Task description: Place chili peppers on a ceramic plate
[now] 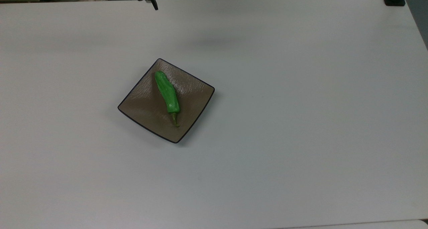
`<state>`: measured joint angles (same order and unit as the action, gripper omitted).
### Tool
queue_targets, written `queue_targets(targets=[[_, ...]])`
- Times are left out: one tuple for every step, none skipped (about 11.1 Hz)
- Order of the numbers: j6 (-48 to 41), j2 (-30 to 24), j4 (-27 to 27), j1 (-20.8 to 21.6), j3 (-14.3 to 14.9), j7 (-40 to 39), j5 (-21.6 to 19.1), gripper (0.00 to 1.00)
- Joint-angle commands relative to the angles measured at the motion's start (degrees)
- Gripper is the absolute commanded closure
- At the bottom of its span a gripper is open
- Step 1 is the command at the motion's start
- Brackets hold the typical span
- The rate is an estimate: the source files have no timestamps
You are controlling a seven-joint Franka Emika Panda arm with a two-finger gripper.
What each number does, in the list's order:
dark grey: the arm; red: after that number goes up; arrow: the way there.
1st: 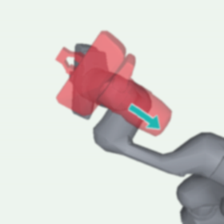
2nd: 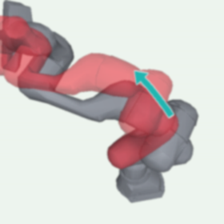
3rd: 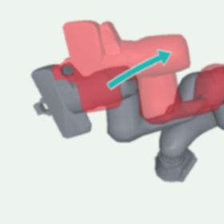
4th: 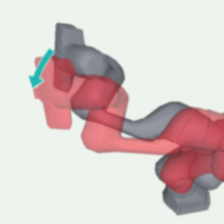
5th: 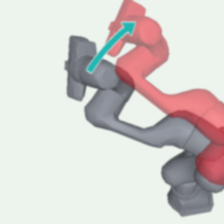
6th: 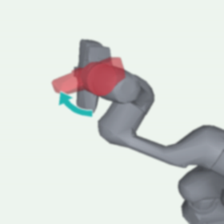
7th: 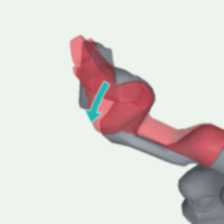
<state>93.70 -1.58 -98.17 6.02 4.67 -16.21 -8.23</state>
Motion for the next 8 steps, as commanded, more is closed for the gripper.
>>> queue_targets(targets=[[0.3,-1.4,-2.2,-1.4,-3.3,5.6,0.1,0.0],[1.6,-1.4,-3.0,-1.4,-4.0,6.4,1.5,0.0],[3.0,-1.4,-3.9,-1.4,-4.6,7.5,3.7,0.0],[4.4,-1.3,-4.9,-1.4,-5.3,9.0,5.9,0.0],[6.3,-1.3,-6.1,-1.4,-5.8,10.5,7.5,0.0],[7.9,-1.2,-7.0,-1.4,-6.2,11.8,8.7,0.0],[8.2,-1.1,-7.2,-1.4,-6.3,11.9,9.7,0.0],[8.4,-1.1,-7.2,-1.4,-6.3,11.9,10.0,0.0]])
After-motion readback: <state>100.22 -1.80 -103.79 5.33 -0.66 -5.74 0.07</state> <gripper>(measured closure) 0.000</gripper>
